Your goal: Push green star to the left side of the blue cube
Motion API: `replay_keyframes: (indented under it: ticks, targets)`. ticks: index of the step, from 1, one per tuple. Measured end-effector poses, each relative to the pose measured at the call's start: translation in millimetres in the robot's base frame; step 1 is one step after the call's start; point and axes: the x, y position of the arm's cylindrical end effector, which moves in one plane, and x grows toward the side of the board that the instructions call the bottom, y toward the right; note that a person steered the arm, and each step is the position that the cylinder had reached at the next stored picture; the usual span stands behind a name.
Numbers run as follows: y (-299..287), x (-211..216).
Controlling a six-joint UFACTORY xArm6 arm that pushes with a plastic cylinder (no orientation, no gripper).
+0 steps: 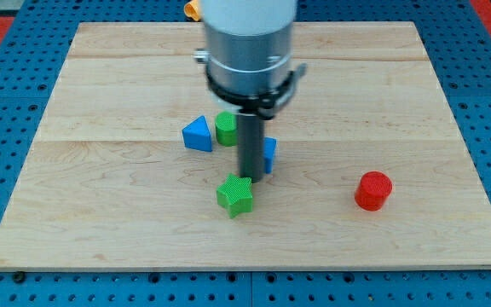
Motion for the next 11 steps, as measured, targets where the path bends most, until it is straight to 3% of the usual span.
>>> replay_keyframes:
  ticks: [1,2,3,4,6,9,10,11]
  targets:
    - [33.8,7.9]
    - [55.3,56.5]
    - [19.0,80.5]
    - [-29.0,66.5]
    - [-69.6,-13.8]
    - [93.0,65.0]
    - [138.1,74.4]
    - [150.7,51.3]
